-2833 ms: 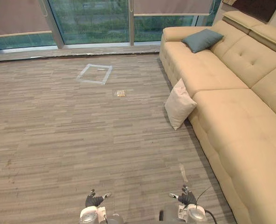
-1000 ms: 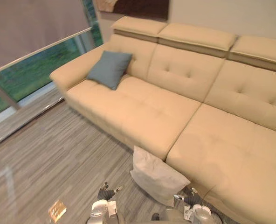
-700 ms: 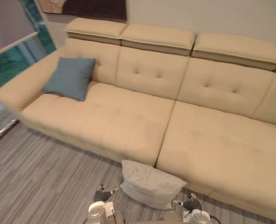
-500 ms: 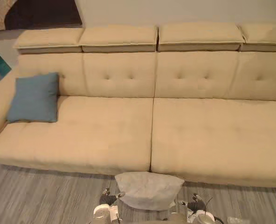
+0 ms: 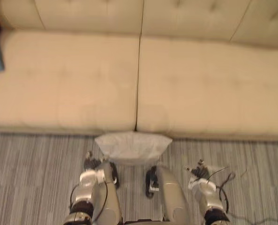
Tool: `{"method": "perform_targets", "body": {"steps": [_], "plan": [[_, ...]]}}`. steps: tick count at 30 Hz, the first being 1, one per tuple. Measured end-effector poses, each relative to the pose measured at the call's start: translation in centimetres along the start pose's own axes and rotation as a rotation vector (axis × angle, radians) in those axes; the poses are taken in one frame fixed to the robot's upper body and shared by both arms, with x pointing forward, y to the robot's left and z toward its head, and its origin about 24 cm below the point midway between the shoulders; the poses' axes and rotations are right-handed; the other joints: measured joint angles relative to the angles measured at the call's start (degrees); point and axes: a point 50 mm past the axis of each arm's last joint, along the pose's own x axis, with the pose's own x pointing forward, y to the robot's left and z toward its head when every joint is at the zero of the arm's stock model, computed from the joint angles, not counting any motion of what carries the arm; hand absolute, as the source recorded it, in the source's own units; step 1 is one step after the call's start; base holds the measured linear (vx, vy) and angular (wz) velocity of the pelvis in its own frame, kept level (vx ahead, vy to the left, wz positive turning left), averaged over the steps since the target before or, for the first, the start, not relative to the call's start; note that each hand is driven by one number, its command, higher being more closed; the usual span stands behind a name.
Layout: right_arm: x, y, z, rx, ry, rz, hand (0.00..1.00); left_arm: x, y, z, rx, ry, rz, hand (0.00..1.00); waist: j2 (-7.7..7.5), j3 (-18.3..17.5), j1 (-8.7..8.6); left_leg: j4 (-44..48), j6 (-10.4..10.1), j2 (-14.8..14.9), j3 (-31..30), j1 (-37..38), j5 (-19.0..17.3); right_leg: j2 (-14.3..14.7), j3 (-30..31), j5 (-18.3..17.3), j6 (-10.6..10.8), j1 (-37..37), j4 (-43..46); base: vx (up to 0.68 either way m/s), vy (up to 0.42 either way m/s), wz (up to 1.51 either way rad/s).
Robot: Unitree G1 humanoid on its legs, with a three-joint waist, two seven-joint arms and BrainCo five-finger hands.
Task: Pick up cushions and gather them together orderly.
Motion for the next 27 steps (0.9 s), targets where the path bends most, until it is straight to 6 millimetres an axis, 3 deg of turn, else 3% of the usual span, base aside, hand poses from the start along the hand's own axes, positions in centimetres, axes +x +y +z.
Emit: {"method": "perform_targets", "body": {"steps": [6,11,14,17,19,20,23,25,26,27], "plan": [[0.1,0.2,1.4,0.049,-0.059,-0.012,0.0,0.3,0.6,1.8,-0.069,-0.074,0.052,0.0,0.08,0.0,0.66,0.5,1.3,0.1,-0.6,-6.5,1.6,-0.3,-0.4,1.0,-0.7,-6.3,1.1,-0.08,-0.005,0.06],[0.5,1.2,2.9,0.066,-0.101,0.009,0.0,1.0,-0.1,4.0,-0.105,-0.135,0.04,0.0,0.31,0.1,0.56,4.0,0.9,0.2,-1.9,-11.9,1.8,-0.1,-0.7,1.1,-0.7,-11.2,4.4,-0.01,0.012,0.02],[1.0,2.4,4.9,0.086,-0.153,0.037,0.0,1.4,-0.9,5.9,-0.128,-0.183,0.023,0.0,0.47,0.3,0.49,6.7,1.0,0.1,-2.7,-16.4,1.8,-0.3,-0.8,1.0,-0.5,-15.6,7.7,-0.06,0.016,0.09],[1.4,4.6,8.7,0.123,-0.248,0.092,0.0,1.6,-2.1,9.1,-0.149,-0.277,-0.017,0.0,1.27,1.3,0.26,9.3,1.5,-0.1,-3.6,-22.7,2.1,-0.4,-0.9,0.7,-0.4,-21.7,11.0,-0.13,0.021,0.05],[1.4,5.4,10.1,0.135,-0.281,0.115,0.0,1.6,-2.6,10.6,-0.147,-0.321,-0.038,0.0,1.25,2.0,-0.07,9.8,1.9,-0.1,-3.7,-24.9,2.7,-0.7,-0.8,0.5,-0.1,-24.1,11.9,-0.13,-0.004,0.11],[1.3,6.5,11.4,0.144,-0.314,0.145,0.0,1.6,-3.2,12.3,-0.147,-0.373,-0.06,0.0,1.26,2.2,-0.28,10.6,1.9,-0.1,-4.1,-28.2,3.3,-0.9,-1.1,0.5,0.1,-27.2,13.2,-0.14,-0.006,0.13],[0.9,8.5,13.6,0.143,-0.375,0.204,0.0,1.3,-4.8,14.9,-0.134,-0.448,-0.115,0.0,1.25,2.9,-0.61,11.3,1.7,-0.2,-4.5,-32.5,4.3,-1.3,-1.5,0.8,-0.2,-31.4,14.4,-0.11,0.005,0.1],[0.4,9.8,14.7,0.153,-0.401,0.241,0.0,1.0,-5.9,16.2,-0.127,-0.482,-0.149,0.0,1.26,3.1,-0.71,11.4,1.9,-0.4,-4.5,-34.2,4.8,-1.6,-1.6,1.0,-0.4,-33.1,14.9,-0.06,0.017,0.09],[-0.3,11.5,16.1,0.169,-0.433,0.284,0.0,0.6,-7.2,17.3,-0.114,-0.516,-0.187,0.0,1.24,3.8,-0.76,11.9,2.0,-0.4,-4.8,-35.4,5.2,-1.7,-1.8,1.1,-0.5,-34.2,15.3,-0.03,0.017,0.04],[-0.3,11.6,16.2,0.17,-0.435,0.286,0.0,0.5,-7.3,17.4,-0.114,-0.518,-0.189,0.0,1.25,3.8,-0.77,11.9,2.0,-0.4,-4.8,-35.4,5.2,-1.7,-1.8,1.1,-0.6,-34.3,15.3,-0.01,0.02,0.05]]}}
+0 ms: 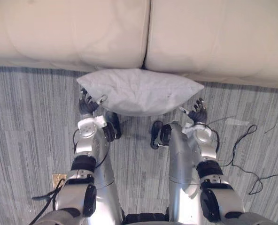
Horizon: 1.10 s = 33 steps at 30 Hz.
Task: Pick up cushions and gather them together orderly.
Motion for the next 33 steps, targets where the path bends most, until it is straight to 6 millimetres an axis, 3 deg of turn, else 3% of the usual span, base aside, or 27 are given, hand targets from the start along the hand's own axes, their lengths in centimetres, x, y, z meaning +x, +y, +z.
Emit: {"method": "perform_targets", "body": {"steps": [1,2,6,13,17,27,29,31,33], "plan": [[0.2,1.3,0.9,0.012,-0.026,0.024,1.0,0.0,-1.1,0.6,-0.001,-0.022,-0.023,0.0,0.1,0.1,-0.01,0.0,-0.1,-0.2,0.1,-0.8,0.3,-0.3,0.0,0.1,-0.2,-0.7,0.2,0.01,0.017,0.1],[0.4,1.8,1.4,0.021,-0.039,0.03,1.0,0.1,-1.6,1.0,0.004,-0.039,-0.032,1.0,0.1,0.1,-0.01,0.0,-0.1,-0.4,0.0,-1.2,0.4,-0.4,0.0,0.2,-0.4,-1.1,0.3,0.01,0.02,0.11],[0.6,2.7,2.2,0.017,-0.062,0.039,1.0,0.2,-2.2,1.4,0.004,-0.052,-0.026,1.0,0.1,0.1,-0.03,-0.4,-0.1,-0.7,0.0,-1.3,0.5,-0.6,0.0,0.2,-0.3,-1.1,0.1,0.01,0.018,0.06],[0.9,2.3,2.9,-0.03,-0.092,0.049,1.0,0.4,-2.8,2.6,0.015,-0.093,-0.012,1.0,0.1,0.1,-0.1,-3.3,-0.2,-1.4,-0.1,-1.3,2.4,-1.1,-0.7,1.4,-0.4,-1.2,-2.2,-0.01,0.007,0.04],[0.2,2.1,3.0,-0.021,-0.116,0.051,1.0,0.1,-3.4,2.4,0.044,-0.095,-0.038,1.0,0.07,0.0,-0.12,-6.5,-0.3,-1.4,0.1,2.7,3.5,-1.0,-1.4,2.8,-0.5,2.8,-5.5,0.0,0.001,-0.01],[-5.4,-3.0,0.5,0.016,-0.172,-0.021,1.0,-5.4,-5.5,0.5,-0.004,-0.134,-0.206,1.0,-0.07,-1.8,-0.68,-27.2,-1.0,-2.4,3.5,33.2,6.8,0.5,-1.6,8.3,0.8,32.0,-27.7,0.03,0.024,-0.1],[-7.6,-5.2,-1.7,-0.009,-0.115,-0.064,1.0,-8.3,-5.3,-2.2,-0.017,-0.057,-0.244,1.0,-0.05,-9.1,-0.71,-31.2,-1.1,-2.6,4.9,38.5,7.1,0.6,-1.4,9.2,1.3,37.4,-32.8,0.19,0.067,-0.07],[-8.5,-5.8,-2.1,-0.015,-0.106,-0.064,1.0,-9.3,-5.0,-3.0,-0.022,-0.03,-0.257,1.0,-0.11,-9.5,-0.62,-33.3,-1.1,-2.7,5.6,43.6,7.1,0.7,-1.4,9.9,1.5,42.5,-35.5,0.19,0.064,-0.11],[-9.9,-6.5,-2.7,-0.026,-0.087,-0.055,1.0,-10.7,-4.3,-4.1,-0.026,0.014,-0.26,1.0,-0.19,-12.8,-0.59,-35.9,-0.9,-2.9,6.8,47.9,6.9,0.7,-1.2,10.3,2.3,46.6,-39.0,0.16,0.078,-0.18]]}}
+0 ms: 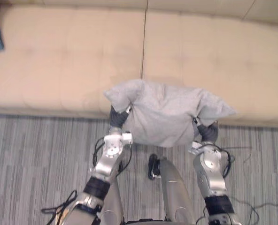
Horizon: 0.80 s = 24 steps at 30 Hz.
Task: Pick up cushions and gather them together orderly.
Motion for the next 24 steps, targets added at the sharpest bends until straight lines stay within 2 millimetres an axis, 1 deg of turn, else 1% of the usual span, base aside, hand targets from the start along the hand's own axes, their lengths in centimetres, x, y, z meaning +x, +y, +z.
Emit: {"method": "perform_targets", "body": {"steps": [1,2,3,5,7,9,10,11,12,13,15,16,17,18,19,20,21,22,23,24], "plan": [[-0.8,-0.2,-0.3,-0.005,0.011,0.013,1.0,-0.7,0.2,-0.4,-0.003,0.018,-0.001,1.0,-0.11,-0.6,0.12,-2.0,0.0,-0.1,0.9,3.4,0.0,0.1,0.3,0.5,0.4,3.1,-2.5,0.18,0.083,-0.2],[-1.3,-0.4,-0.5,-0.008,0.021,0.018,1.0,-1.1,0.3,-0.7,-0.005,0.029,-0.003,1.0,-0.01,-1.2,0.12,-3.0,0.0,-0.1,1.3,5.0,0.0,0.2,0.4,0.9,0.5,4.7,-3.9,0.18,0.09,-0.28],[-2.1,-0.8,-0.9,-0.016,0.043,0.024,1.0,-2.0,0.6,-1.1,-0.01,0.049,0.002,1.0,0.04,-2.2,0.17,-4.6,-0.2,0.0,2.2,7.6,-0.4,0.5,0.7,1.3,0.5,7.3,-6.4,0.13,0.073,-0.3],[-2.9,-1.2,-1.3,-0.029,0.068,0.031,1.0,-2.9,0.9,-1.8,-0.013,0.074,0.0,1.0,0.13,-3.1,0.43,-6.5,-0.4,0.3,3.4,11.0,-0.8,1.0,1.6,1.7,1.1,10.2,-9.2,0.11,0.065,-0.34],[-4.1,-1.8,-1.8,-0.072,0.092,0.041,1.0,-4.6,1.3,-2.7,-0.036,0.121,0.002,1.0,0.29,-6.0,0.4,-8.5,-0.8,0.4,5.3,14.8,-2.0,1.5,3.2,2.1,1.5,13.2,-12.3,0.15,0.076,-0.39],[-4.2,-2.0,-2.1,-0.102,0.103,0.046,1.0,-5.4,1.4,-3.2,-0.044,0.149,0.0,1.0,0.44,-7.0,0.1,-9.0,-1.2,0.1,6.0,16.9,-3.0,1.7,4.7,2.6,1.6,14.8,-13.2,0.14,0.07,-0.43],[-4.2,-2.0,-2.5,-0.126,0.114,0.051,1.0,-5.7,1.5,-3.5,-0.051,0.166,-0.002,1.0,0.55,-7.2,0.0,-9.8,-1.1,0.2,7.4,19.0,-3.8,1.7,5.3,3.6,3.2,15.1,-12.2,0.13,0.064,-0.5],[-4.0,-2.0,-2.7,-0.13,0.12,0.053,1.0,-5.8,1.6,-3.6,-0.049,0.172,-0.001,1.0,0.6,-7.3,-0.04,-10.2,-1.2,0.2,7.8,19.6,-3.9,1.6,5.3,4.4,4.2,14.9,-10.9,0.12,0.052,-0.56],[-3.8,-2.0,-3.6,-0.14,0.154,0.052,1.0,-5.9,1.8,-4.0,-0.041,0.193,-0.004,1.0,0.69,-7.3,-0.23,-11.1,-1.3,0.3,8.9,21.6,-3.9,1.3,5.1,6.2,6.3,13.7,-7.6,0.1,0.043,-0.43],[-3.9,-2.2,-4.5,-0.154,0.198,0.048,1.0,-6.1,2.0,-4.6,-0.03,0.218,-0.014,1.0,0.83,-7.4,-0.93,-11.5,-1.2,0.1,9.0,23.3,-3.9,0.9,4.5,7.8,6.1,13.2,-4.7,0.13,0.04,-0.37],[-4.1,-2.6,-5.5,-0.171,0.243,0.052,1.0,-6.3,2.2,-5.0,-0.011,0.244,-0.026,1.0,0.84,-7.4,-1.5,-14.0,-0.9,-0.7,8.7,26.0,-4.2,-0.2,2.9,10.2,5.3,12.3,-1.4,0.09,0.01,-0.19],[-4.2,-2.9,-5.8,-0.184,0.261,0.056,1.0,-6.4,2.3,-5.3,-0.002,0.255,-0.03,1.0,1.17,-7.3,-1.88,-15.4,-0.6,-0.7,8.7,27.2,-4.4,-0.5,2.4,10.7,4.5,11.5,-0.2,0.09,-0.028,-0.09],[-4.3,-3.0,-6.1,-0.193,0.28,0.064,1.0,-6.6,2.4,-5.5,0.005,0.267,-0.032,1.0,1.4,-7.7,-2.36,-16.8,-0.8,-0.9,8.7,28.3,-4.3,-0.7,2.0,8.6,2.8,11.7,-1.3,0.13,-0.038,-0.07],[-4.3,-3.0,-6.1,-0.202,0.283,0.084,1.0,-6.6,2.5,-5.6,0.007,0.27,-0.031,1.0,1.52,-7.7,-2.54,-18.3,-1.1,-1.3,8.6,29.3,-4.5,-1.0,2.4,7.0,2.5,11.5,-5.1,0.17,-0.062,-0.09],[-4.3,-3.0,-6.1,-0.212,0.283,0.096,1.0,-6.6,2.5,-5.6,0.005,0.273,-0.029,1.0,1.7,-7.7,-2.61,-19.3,-1.3,-1.6,8.5,30.1,-4.5,-0.9,3.5,7.1,2.6,11.2,-9.0,0.15,-0.052,-0.07],[-4.3,-3.3,-6.2,-0.226,0.291,0.103,1.0,-6.7,2.6,-5.9,0.008,0.285,-0.033,1.0,2.1,-8.4,-2.86,-19.9,-2.3,-1.9,8.1,30.4,-4.5,-0.4,4.9,9.5,3.5,11.2,-16.4,0.19,-0.081,0.12],[-4.5,-3.5,-6.3,-0.231,0.299,0.105,1.0,-6.8,2.7,-6.0,0.014,0.294,-0.044,1.0,1.56,-9.0,-3.19,-19.6,-3.1,-2.8,7.1,30.4,-4.8,-0.9,6.7,14.6,2.9,12.3,-22.9,0.24,-0.127,0.33],[-4.5,-4.0,-6.4,-0.249,0.311,0.109,1.0,-7.0,2.3,-6.7,0.004,0.327,-0.05,1.0,3.6,-9.2,-3.54,-18.1,-4.3,-1.6,4.9,30.3,-5.3,-0.2,5.7,15.2,1.9,12.7,-21.7,0.26,-0.133,0.27],[-4.5,-4.4,-6.6,-0.267,0.322,0.109,1.0,-7.3,2.1,-7.1,0.001,0.348,-0.053,1.0,4.7,-9.9,-3.29,-18.0,-4.6,-0.8,3.9,30.4,-5.3,0.6,5.2,14.2,1.2,12.9,-21.4,0.3,-0.154,0.11],[-4.5,-4.6,-6.7,-0.276,0.332,0.108,1.0,-7.6,2.0,-7.4,0.002,0.363,-0.059,1.0,5.39,-10.3,-3.02,-17.4,-5.2,0.1,3.2,30.4,-4.7,1.3,4.8,13.2,0.6,13.3,-21.1,0.3,-0.158,0.12]]}}
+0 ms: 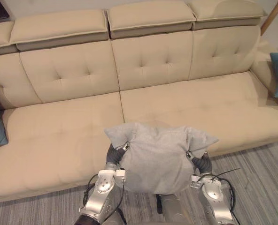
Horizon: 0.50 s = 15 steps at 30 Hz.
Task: Pick up cushions and gather them together orderly.
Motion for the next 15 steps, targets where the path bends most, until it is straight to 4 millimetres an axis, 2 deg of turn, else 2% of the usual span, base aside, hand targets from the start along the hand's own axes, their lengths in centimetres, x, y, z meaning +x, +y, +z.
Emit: {"method": "perform_targets", "body": {"steps": [2,3,4,6,8,10,11,12,13,15], "plan": [[-0.4,-0.2,-0.4,0.001,0.022,-0.007,1.0,-0.1,-0.2,-0.4,-0.009,0.021,-0.009,1.0,0.1,0.1,-0.11,8.3,0.4,2.2,-2.7,-2.2,1.8,0.6,-2.3,-1.1,-1.1,3.4,-0.6,0.27,-0.19,0.26],[-0.8,-0.3,-0.6,0.002,0.029,-0.01,1.0,-0.3,-0.3,-0.6,-0.024,0.031,-0.007,1.0,0.11,0.1,0.3,14.5,1.5,3.8,-2.9,-3.5,3.5,1.3,-3.4,-1.2,-1.3,6.1,-1.1,0.25,-0.163,0.22],[-1.6,-0.4,-0.4,0.011,0.014,-0.012,1.0,-0.4,-0.4,-0.7,-0.038,0.035,-0.006,1.0,-0.46,0.3,0.91,20.9,2.8,5.4,-2.9,-5.2,6.6,1.4,-3.9,-2.1,-2.6,9.8,-2.2,0.28,-0.141,0.15],[-1.9,-0.5,0.7,0.026,-0.033,-0.016,1.0,-0.7,-0.5,-0.7,-0.055,0.03,-0.01,1.0,-1.11,-0.1,1.86,25.7,3.5,6.6,-2.1,-7.2,6.9,1.2,-4.0,-2.9,-3.4,11.9,-3.4,0.22,-0.046,-0.02],[-1.7,-1.1,1.7,0.034,-0.078,-0.038,1.0,-0.5,-0.9,-0.4,-0.067,0.019,-0.027,1.0,-0.91,-0.6,2.38,22.7,4.2,5.8,-1.3,-9.3,5.6,0.4,-4.2,-2.9,-3.4,11.9,-3.7,0.11,0.07,0.04],[-1.6,-1.3,1.9,0.034,-0.086,-0.049,1.0,-0.6,-1.4,-0.5,-0.078,0.021,-0.035,1.0,-1.0,-0.6,2.39,11.3,4.5,3.1,-1.4,-7.9,6.1,-0.7,-5.0,-3.1,-2.9,13.0,-4.6,0.05,0.111,0.22],[-1.5,-1.4,1.8,0.032,-0.081,-0.053,1.0,-0.6,-1.4,-0.6,-0.077,0.025,-0.038,1.0,-0.38,-1.0,2.3,3.1,3.3,1.4,-2.6,-5.9,8.9,-0.5,-5.1,-3.8,-1.6,13.6,-4.5,0.03,0.126,0.24],[-1.5,-1.4,1.4,0.033,-0.063,-0.056,1.0,-0.7,-1.3,-0.7,-0.07,0.031,-0.038,1.0,-0.6,-1.4,2.1,-0.5,1.8,0.6,-3.9,-3.8,8.2,-0.6,-4.9,-4.1,-0.9,13.6,-4.8,0.03,0.19,0.34],[-1.5,-1.5,0.6,0.043,-0.029,-0.068,1.0,-0.7,-1.2,-0.7,-0.052,0.034,-0.051,1.0,-1.49,-1.7,2.23,-5.7,0.4,-0.8,-4.4,-1.9,8.3,-1.3,-5.1,-3.9,-0.1,13.6,-5.6,0.02,0.148,0.24],[-1.6,-1.2,-0.3,0.049,0.008,-0.07,1.0,-0.9,-0.8,-1.1,-0.03,0.05,-0.054,1.0,-1.99,-1.9,2.45,-9.2,1.1,-2.5,-4.2,-0.6,9.6,-2.3,-4.8,-3.0,1.0,14.3,-7.5,0.0,0.116,0.11]]}}
